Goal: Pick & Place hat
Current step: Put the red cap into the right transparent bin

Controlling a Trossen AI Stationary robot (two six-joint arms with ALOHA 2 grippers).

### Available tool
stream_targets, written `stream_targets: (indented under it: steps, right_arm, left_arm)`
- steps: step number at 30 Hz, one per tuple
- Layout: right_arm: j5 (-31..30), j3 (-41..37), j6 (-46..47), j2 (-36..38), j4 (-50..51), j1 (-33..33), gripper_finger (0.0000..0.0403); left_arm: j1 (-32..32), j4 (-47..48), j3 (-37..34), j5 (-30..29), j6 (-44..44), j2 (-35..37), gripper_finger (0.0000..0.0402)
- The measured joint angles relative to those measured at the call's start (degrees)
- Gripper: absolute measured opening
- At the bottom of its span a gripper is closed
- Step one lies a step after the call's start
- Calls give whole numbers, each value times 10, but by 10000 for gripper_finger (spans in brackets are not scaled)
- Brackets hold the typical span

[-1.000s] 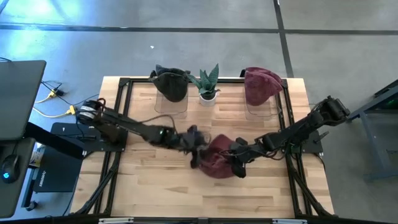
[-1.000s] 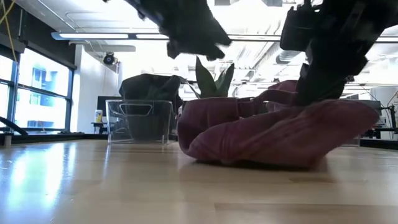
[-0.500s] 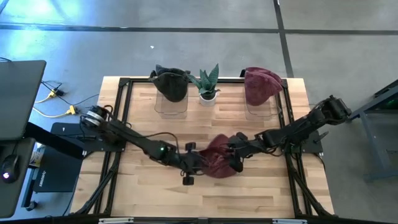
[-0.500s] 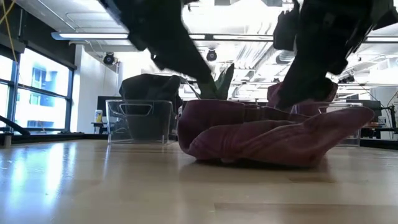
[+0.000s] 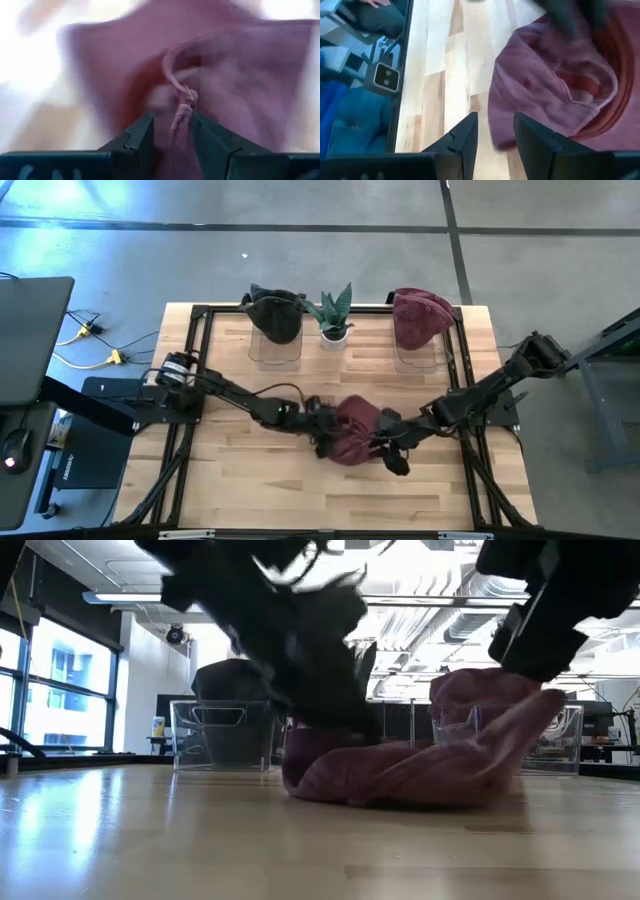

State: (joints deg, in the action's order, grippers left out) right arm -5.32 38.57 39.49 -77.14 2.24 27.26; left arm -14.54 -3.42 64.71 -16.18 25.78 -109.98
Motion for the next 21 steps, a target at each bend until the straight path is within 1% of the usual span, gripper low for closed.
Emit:
stream_targets:
  steps: [2, 5, 9, 11, 13, 14, 16, 17, 18, 21]
  right_arm:
    - [-3, 0, -17, 0, -1, 6, 117]
    - [-18, 0, -70, 0, -13, 11, 109]
    - [-34, 0, -123, 0, -37, 13, 91]
    - [-41, 0, -146, 0, -49, 13, 79]
    - [-42, 0, -166, -4, -60, 13, 67]
    - [-41, 0, -179, -9, -67, 13, 60]
    - [-29, 0, -213, -22, -78, 13, 47]
    - [-24, 3, -230, -31, -80, 13, 41]
    - [-20, 9, -246, -40, -73, 13, 34]
    - [-10, 44, -280, -57, -20, 17, 14]
  left_arm:
    - [5, 14, -2, -43, 15, -6, 122]
    - [1, 12, -2, -123, 30, -6, 122]
    - [-22, 24, -2, -222, 31, 16, 122]
    - [-34, 22, 0, -250, 29, 27, 122]
    - [-45, 46, -2, -242, 26, 45, 122]
    - [-48, 48, -2, -216, 20, 54, 122]
    - [-50, 38, 0, -118, 4, 66, 122]
    - [-50, 40, 0, -83, 3, 68, 122]
    - [-50, 41, -1, -63, 3, 68, 122]
    - [-49, 27, 0, -60, 2, 58, 122]
